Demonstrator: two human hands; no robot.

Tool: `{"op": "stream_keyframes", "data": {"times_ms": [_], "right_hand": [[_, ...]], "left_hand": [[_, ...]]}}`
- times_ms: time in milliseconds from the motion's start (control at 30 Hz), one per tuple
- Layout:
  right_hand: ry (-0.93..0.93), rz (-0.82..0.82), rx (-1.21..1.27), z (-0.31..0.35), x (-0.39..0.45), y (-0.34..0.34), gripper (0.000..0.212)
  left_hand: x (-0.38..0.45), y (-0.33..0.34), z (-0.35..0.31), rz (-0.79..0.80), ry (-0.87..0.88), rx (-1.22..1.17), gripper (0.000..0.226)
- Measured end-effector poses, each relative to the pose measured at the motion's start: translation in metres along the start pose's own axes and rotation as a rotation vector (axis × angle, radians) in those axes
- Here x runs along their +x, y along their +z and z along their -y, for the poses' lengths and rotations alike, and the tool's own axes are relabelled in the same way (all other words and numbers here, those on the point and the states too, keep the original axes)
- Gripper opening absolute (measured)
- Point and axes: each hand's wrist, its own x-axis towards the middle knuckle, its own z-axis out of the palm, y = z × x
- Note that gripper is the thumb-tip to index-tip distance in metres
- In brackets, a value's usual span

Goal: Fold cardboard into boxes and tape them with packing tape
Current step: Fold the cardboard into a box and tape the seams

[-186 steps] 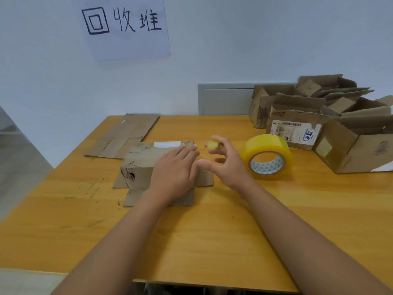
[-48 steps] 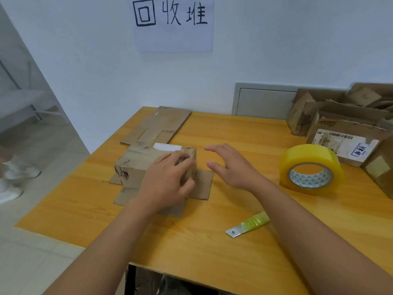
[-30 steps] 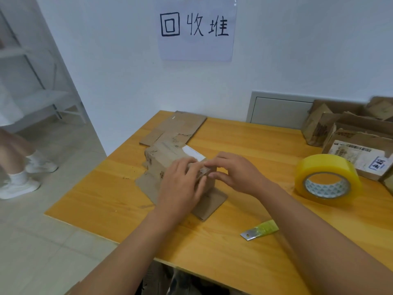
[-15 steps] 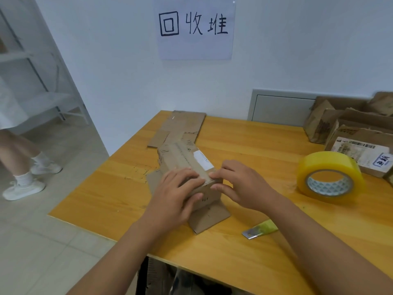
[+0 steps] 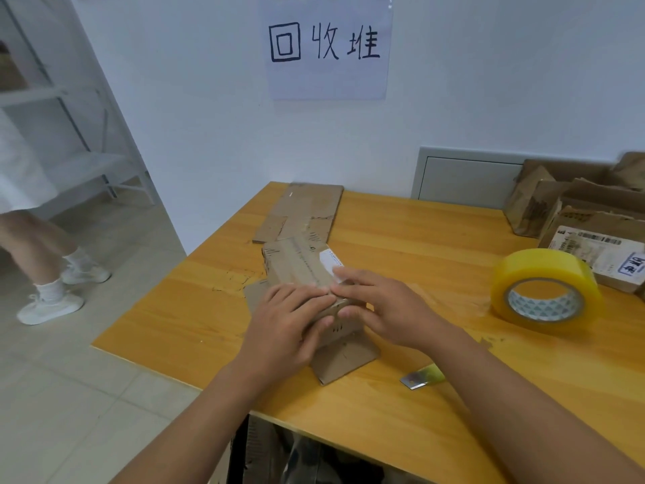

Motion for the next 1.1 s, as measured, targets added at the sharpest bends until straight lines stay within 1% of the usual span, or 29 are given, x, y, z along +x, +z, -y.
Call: {"op": "stream_keyframes", "data": {"times_ms": [100,167,233,300,400,467,567,600,667,767,833,900,1000,1100], "right_hand": [[-0.036,-0.034,-0.013,0.005,-0.002,0.005,0.049],[-0.084,-0.072,-0.04,0.012,-0.006,0.008,0.05],[-0.175,-0.156,-0.111,0.021,-0.008,0.012,0.048],[-0.273,-0.269,-0.214,0.03,-0.006,0.015,0.04],[-0.373,-0.434,-0.358,0.043,0.002,0.008,0.034],[-0.381,-0.522,-0.453,0.046,0.007,-0.004,0.034],[-0.271,-0.603,-0.565,0.039,0.014,-0.015,0.035],[-0.213,-0.605,-0.591,0.033,0.017,-0.016,0.034],[-0.072,-0.553,-0.616,0.021,0.023,-0.015,0.036],[0.142,-0.358,-0.531,0.006,0.03,-0.011,0.033],[0.241,-0.232,-0.462,-0.004,0.033,-0.008,0.029],[0.262,-0.214,-0.404,-0.012,0.032,-0.005,0.029],[0.244,-0.24,-0.333,-0.018,0.031,0.0,0.029],[0.223,-0.295,-0.318,-0.019,0.029,0.007,0.024]], "left_hand": [[-0.005,0.001,-0.003,-0.03,0.002,0.027,0.024],[-0.012,0.002,-0.006,-0.08,0.005,0.07,0.025],[-0.019,0.0,-0.009,-0.157,0.007,0.137,0.027],[-0.023,-0.005,-0.011,-0.229,0.022,0.193,0.028],[-0.013,-0.018,-0.01,-0.32,0.051,0.244,0.03],[0.005,-0.023,-0.009,-0.371,0.049,0.244,0.029],[0.037,-0.015,-0.004,-0.366,0.02,0.151,0.027],[0.046,-0.008,0.0,-0.329,0.003,0.114,0.027],[0.058,0.012,0.012,-0.216,-0.043,0.048,0.028],[0.063,0.038,0.03,-0.052,-0.122,-0.059,0.034],[0.063,0.046,0.035,0.043,-0.155,-0.092,0.036],[0.063,0.051,0.036,0.083,-0.178,-0.09,0.034],[0.062,0.056,0.038,0.066,-0.205,-0.113,0.028],[0.059,0.059,0.037,0.021,-0.236,-0.157,0.034]]}}
